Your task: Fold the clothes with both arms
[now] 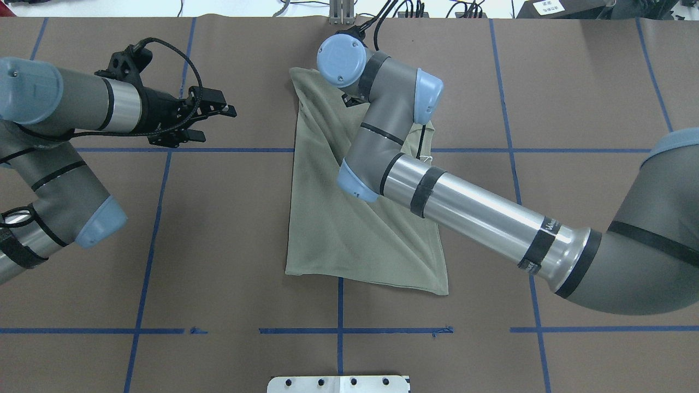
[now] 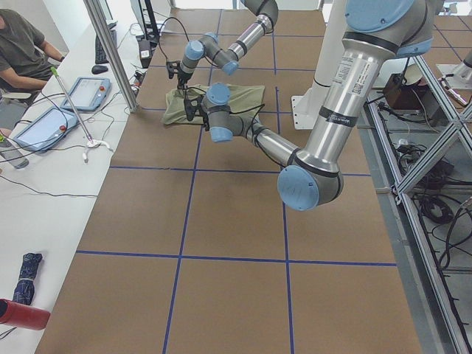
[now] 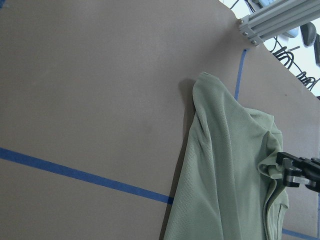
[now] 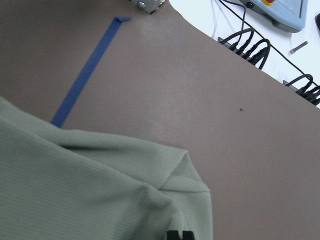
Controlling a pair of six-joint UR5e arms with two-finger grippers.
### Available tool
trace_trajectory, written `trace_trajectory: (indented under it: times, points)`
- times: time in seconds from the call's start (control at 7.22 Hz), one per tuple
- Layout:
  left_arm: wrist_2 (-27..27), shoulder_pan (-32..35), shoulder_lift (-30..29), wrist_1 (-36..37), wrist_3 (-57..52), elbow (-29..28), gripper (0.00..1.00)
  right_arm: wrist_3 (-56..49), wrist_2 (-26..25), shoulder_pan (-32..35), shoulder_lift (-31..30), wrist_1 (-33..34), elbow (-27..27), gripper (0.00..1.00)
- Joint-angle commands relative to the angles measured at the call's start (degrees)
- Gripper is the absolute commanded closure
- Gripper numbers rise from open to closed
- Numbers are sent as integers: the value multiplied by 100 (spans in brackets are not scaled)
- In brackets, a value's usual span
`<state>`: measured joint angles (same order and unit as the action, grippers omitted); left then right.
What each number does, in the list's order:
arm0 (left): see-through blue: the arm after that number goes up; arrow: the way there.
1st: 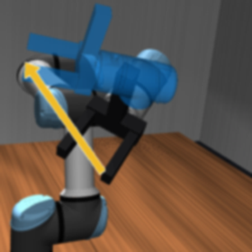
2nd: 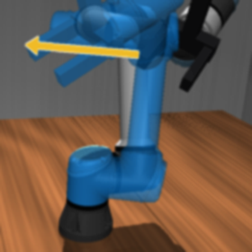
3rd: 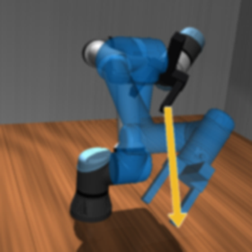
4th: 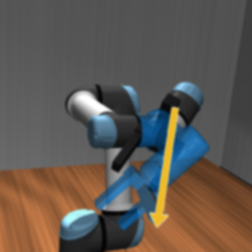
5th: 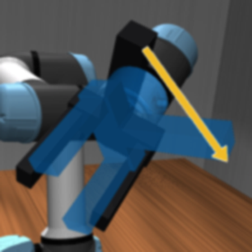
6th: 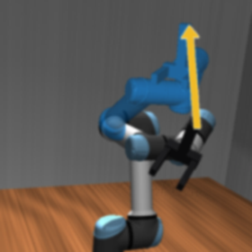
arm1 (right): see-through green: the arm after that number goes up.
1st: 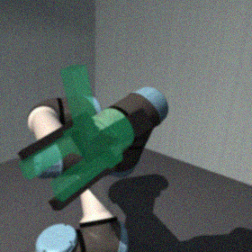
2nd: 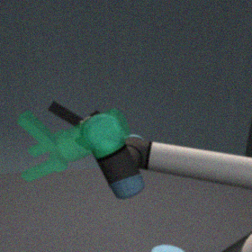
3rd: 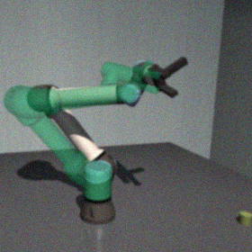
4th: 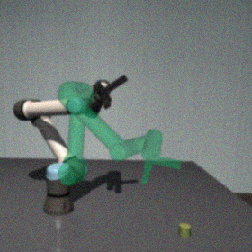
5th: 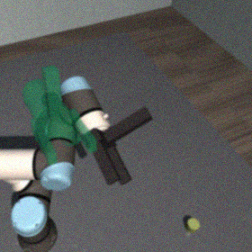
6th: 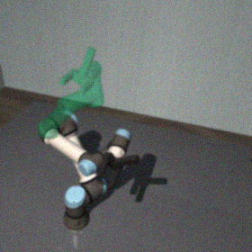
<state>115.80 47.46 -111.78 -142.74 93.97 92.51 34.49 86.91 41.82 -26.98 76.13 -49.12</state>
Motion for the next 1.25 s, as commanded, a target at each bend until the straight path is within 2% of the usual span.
trace_trajectory:
  times: [0.0, 0.42, 0.97, 1.11]
  points:
    - [-5, 0, 7, 0, 8, 12, 0, -328, -7, 308, -9, -324, 462, 100]
    - [-14, -8, -2, 0, 25, 13, 0, -338, -78, 326, -167, -634, 675, 100]
    - [-22, -8, -2, 0, 25, 21, 0, -355, -78, 370, -150, -695, 815, 100]
    - [-22, -8, -2, 0, 25, 21, 0, -347, -78, 370, -132, -966, 964, 100]
